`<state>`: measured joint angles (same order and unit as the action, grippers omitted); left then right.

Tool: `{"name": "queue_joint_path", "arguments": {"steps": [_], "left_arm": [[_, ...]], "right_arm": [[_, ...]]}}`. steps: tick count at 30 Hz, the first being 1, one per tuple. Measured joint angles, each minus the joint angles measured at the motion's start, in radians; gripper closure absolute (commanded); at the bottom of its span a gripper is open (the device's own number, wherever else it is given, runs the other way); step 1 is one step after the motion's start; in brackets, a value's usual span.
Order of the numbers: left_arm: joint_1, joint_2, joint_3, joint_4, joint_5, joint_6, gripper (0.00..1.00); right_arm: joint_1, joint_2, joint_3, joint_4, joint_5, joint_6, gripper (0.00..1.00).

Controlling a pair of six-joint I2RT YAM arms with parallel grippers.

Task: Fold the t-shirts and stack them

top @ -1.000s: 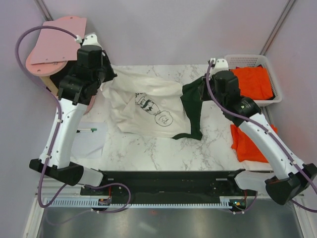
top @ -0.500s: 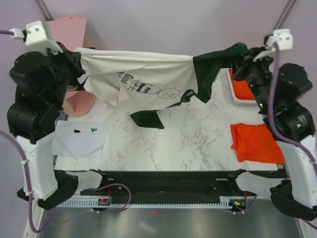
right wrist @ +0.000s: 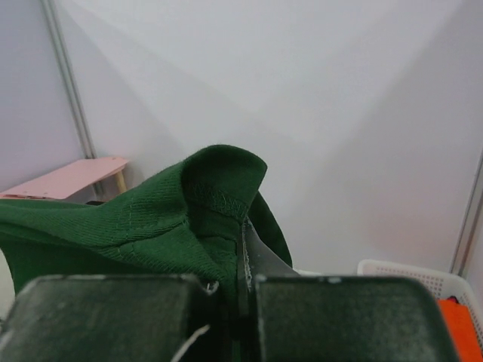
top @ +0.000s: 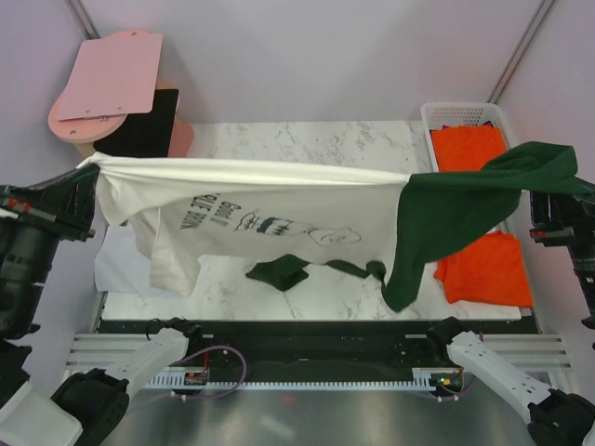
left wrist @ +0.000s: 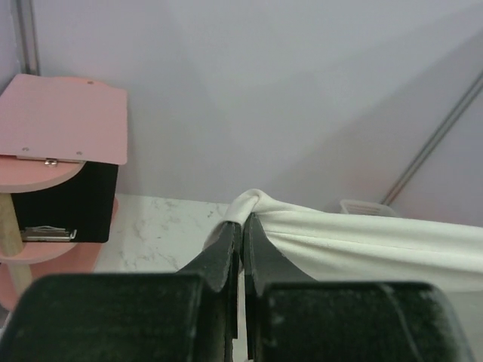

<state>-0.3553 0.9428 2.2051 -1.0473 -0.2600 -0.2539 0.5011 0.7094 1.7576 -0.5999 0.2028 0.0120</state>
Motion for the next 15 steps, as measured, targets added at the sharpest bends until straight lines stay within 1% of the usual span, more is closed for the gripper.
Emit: {"name": "queue_joint_path", "arguments": {"steps": [2,5,8,11,13,15], "left_arm": [[0.000,-0.035,0.001,-0.013,0.043,-0.013,0.98],[0.000,-0.065,0.010,-0.029,0.092,-0.027,0.98],[0.000,-0.071,0.016,-0.031,0.113,-0.031,0.98],[0.000,-0.073,0.002,-0.031,0.112,-0.035,0.98],[0.001,-0.080,-0.049,-0.028,0.094,-0.037,0.98],[0.002,-0.084,-0.136,-0.014,0.060,-0.040,0.98]], "right_arm": [[0.000,-0.022,0.012,-0.005,-0.029,-0.002,1.00],[-0.001,-0.016,0.072,-0.017,-0.075,-0.002,1.00],[-0.001,0.005,0.129,-0.022,-0.101,-0.003,1.00],[-0.002,0.024,0.144,-0.023,-0.102,-0.006,1.00],[-0.002,0.040,0.140,-0.020,-0.090,-0.005,1.00],[-0.002,0.064,0.108,-0.004,-0.064,-0.002,1.00]]}}
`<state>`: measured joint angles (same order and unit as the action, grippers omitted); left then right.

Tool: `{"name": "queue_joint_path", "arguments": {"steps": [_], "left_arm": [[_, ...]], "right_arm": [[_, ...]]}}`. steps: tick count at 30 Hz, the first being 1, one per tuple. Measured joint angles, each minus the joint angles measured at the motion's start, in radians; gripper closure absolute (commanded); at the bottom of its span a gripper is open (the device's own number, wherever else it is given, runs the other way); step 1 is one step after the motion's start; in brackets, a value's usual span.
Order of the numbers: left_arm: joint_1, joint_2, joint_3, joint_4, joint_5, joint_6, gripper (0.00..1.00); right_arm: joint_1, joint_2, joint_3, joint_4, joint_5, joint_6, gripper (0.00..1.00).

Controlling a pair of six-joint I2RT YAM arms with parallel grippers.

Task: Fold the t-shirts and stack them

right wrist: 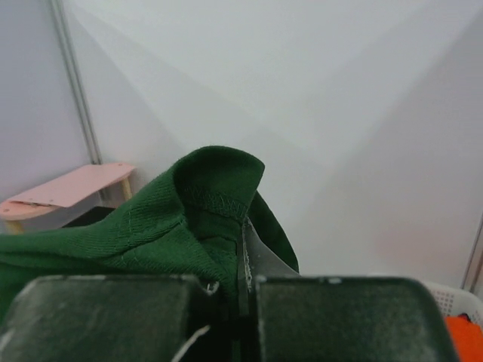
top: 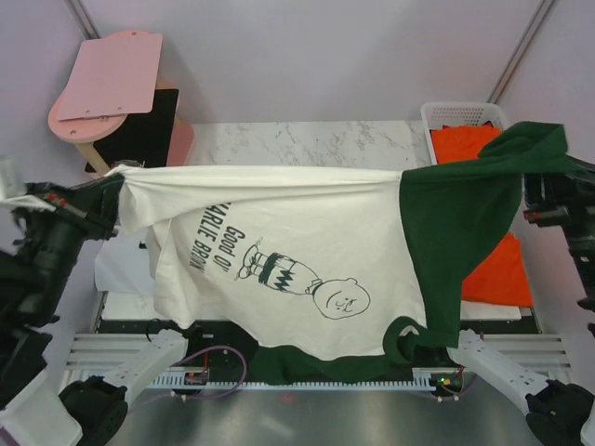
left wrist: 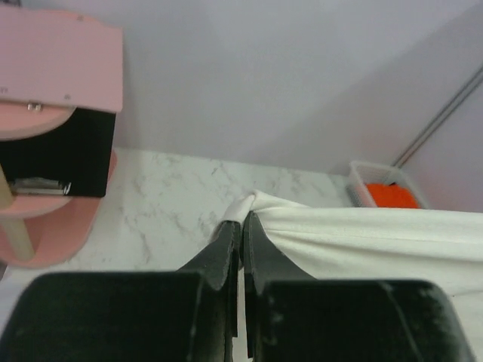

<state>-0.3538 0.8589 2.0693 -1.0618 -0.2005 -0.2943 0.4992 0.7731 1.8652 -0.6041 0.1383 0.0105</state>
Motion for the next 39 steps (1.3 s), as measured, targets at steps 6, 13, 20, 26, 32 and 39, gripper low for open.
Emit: {"name": "queue_joint_path", "arguments": {"steps": [6,13,20,26,32,39], "left_arm": [[0.006,0.040,-0.388,0.070,-0.106,-0.033,0.98],[0.017,0.312,-0.703,0.206,-0.146,-0.101,0.98],[0.063,0.659,-0.684,0.282,-0.166,-0.150,0.98],[0.124,0.866,-0.502,0.303,-0.165,-0.152,0.98],[0.191,1.036,-0.267,0.306,-0.164,-0.151,0.68],[0.233,1.185,-0.083,0.285,-0.134,-0.141,0.00]], "right_arm": [[-0.002,0.146,-0.249,0.126,0.100,0.003,1.00],[-0.011,0.585,-0.407,0.239,0.132,0.000,1.00],[-0.039,1.067,-0.251,0.278,0.139,-0.035,1.00],[-0.078,1.352,0.086,0.280,0.174,-0.084,1.00],[-0.132,1.597,0.476,0.309,0.214,-0.110,1.00],[-0.168,1.669,0.500,0.354,0.219,-0.113,1.00]]}}
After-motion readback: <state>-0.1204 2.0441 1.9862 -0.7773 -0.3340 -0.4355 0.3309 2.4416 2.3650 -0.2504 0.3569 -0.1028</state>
